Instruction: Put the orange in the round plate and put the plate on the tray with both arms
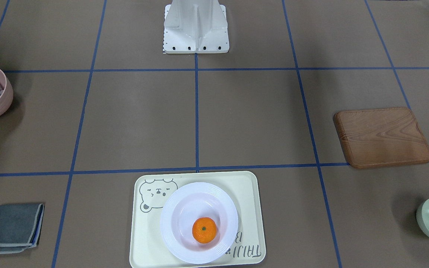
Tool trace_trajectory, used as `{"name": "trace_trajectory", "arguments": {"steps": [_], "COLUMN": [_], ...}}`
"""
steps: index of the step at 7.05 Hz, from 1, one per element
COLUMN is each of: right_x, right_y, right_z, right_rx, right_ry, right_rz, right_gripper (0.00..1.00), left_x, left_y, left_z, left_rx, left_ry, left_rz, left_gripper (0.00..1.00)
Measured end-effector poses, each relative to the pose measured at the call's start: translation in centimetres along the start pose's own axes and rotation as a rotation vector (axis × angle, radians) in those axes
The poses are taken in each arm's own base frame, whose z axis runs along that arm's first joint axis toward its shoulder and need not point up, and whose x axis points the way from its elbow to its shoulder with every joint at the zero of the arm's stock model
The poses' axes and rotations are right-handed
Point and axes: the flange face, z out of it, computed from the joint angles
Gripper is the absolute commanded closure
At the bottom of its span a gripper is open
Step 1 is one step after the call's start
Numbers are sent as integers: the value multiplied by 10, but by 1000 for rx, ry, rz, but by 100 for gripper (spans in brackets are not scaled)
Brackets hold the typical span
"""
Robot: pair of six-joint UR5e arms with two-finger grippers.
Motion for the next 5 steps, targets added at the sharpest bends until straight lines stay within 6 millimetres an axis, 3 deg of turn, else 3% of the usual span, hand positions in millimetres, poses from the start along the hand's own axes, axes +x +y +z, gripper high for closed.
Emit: {"name": "trace_trajectory", "arguments": {"steps": [5], "right_x": [-5], "right_y": [-4], "right_z": [-5], "right_rx": [10], "right_ry": [-16], "right_rz": [-11], "right_gripper": [0], "left_x": [6], "left_y": [-1], "left_z": [-9], "left_rx": [15], "left_ry": [-13], "left_rz": [13], "left_gripper": [1]}}
